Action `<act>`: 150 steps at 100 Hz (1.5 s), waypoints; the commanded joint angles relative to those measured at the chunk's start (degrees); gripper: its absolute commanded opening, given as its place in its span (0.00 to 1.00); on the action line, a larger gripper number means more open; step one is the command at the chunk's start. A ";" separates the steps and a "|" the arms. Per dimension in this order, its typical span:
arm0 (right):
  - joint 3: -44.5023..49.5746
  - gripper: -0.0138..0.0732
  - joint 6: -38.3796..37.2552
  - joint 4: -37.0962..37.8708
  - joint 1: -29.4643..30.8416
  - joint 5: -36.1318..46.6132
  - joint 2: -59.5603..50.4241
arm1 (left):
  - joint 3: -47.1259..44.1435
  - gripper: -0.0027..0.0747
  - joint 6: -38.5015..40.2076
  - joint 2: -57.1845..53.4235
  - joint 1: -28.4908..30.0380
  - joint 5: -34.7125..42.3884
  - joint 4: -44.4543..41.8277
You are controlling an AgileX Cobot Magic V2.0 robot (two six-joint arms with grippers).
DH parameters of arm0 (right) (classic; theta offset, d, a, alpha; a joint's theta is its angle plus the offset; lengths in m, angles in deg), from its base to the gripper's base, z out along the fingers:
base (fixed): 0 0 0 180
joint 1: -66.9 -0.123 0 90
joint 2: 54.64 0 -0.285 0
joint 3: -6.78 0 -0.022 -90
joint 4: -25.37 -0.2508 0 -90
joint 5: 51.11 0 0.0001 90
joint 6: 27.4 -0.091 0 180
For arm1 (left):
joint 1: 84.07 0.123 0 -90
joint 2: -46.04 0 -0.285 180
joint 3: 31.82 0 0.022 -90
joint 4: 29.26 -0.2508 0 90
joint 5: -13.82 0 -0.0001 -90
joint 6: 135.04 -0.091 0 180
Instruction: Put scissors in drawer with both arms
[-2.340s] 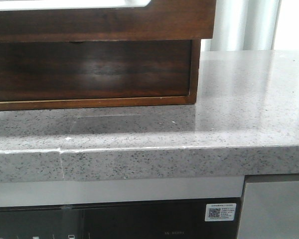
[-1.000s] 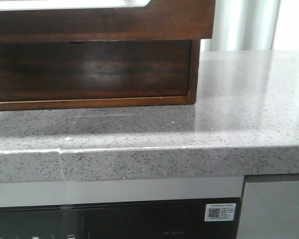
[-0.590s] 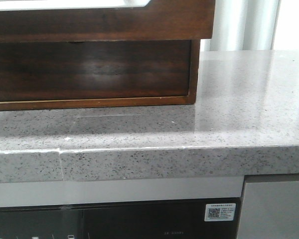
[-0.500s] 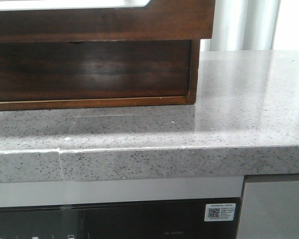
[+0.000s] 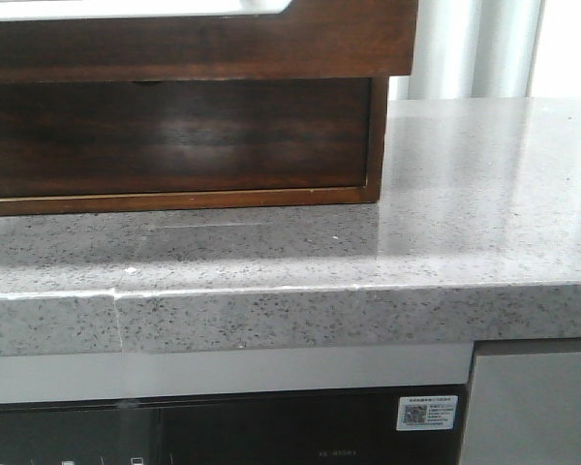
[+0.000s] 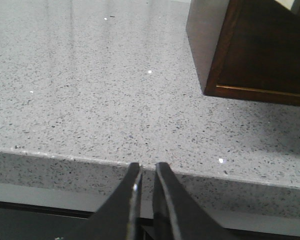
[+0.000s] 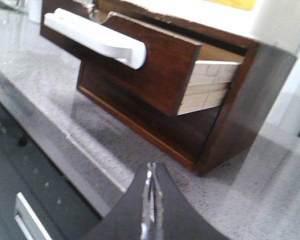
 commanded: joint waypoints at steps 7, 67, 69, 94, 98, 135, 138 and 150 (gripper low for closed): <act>1.56 0.04 0.16 -0.47 2.12 10.38 0.17 | -0.86 0.04 0.42 -1.86 -0.03 2.63 -0.03; 8.07 0.04 -44.14 28.96 24.84 11.38 -3.54 | -0.86 0.04 0.42 -1.86 -0.03 2.63 -0.03; 8.07 0.04 -44.57 28.96 25.90 10.95 -3.99 | -0.86 0.04 0.42 -1.86 -0.03 2.63 -0.03; 8.07 0.04 -47.22 28.96 37.88 2.88 -5.92 | -0.86 0.04 0.42 -1.86 -0.03 2.63 -0.03; 8.07 0.04 -47.22 28.96 38.77 2.33 -5.92 | -0.86 0.04 0.42 -1.86 -0.03 2.63 -0.03; 8.07 0.04 -47.12 27.15 40.17 -9.68 -5.92 | -0.86 0.04 0.42 -1.86 -0.03 2.63 -0.03; 8.07 0.04 -47.12 27.15 40.17 -11.30 -5.92 | -0.86 0.04 0.42 -1.86 -0.03 2.63 -0.03; 8.07 0.04 -44.98 27.15 40.17 -12.44 -5.92 | -0.86 0.04 0.42 -1.86 -0.03 2.63 -0.03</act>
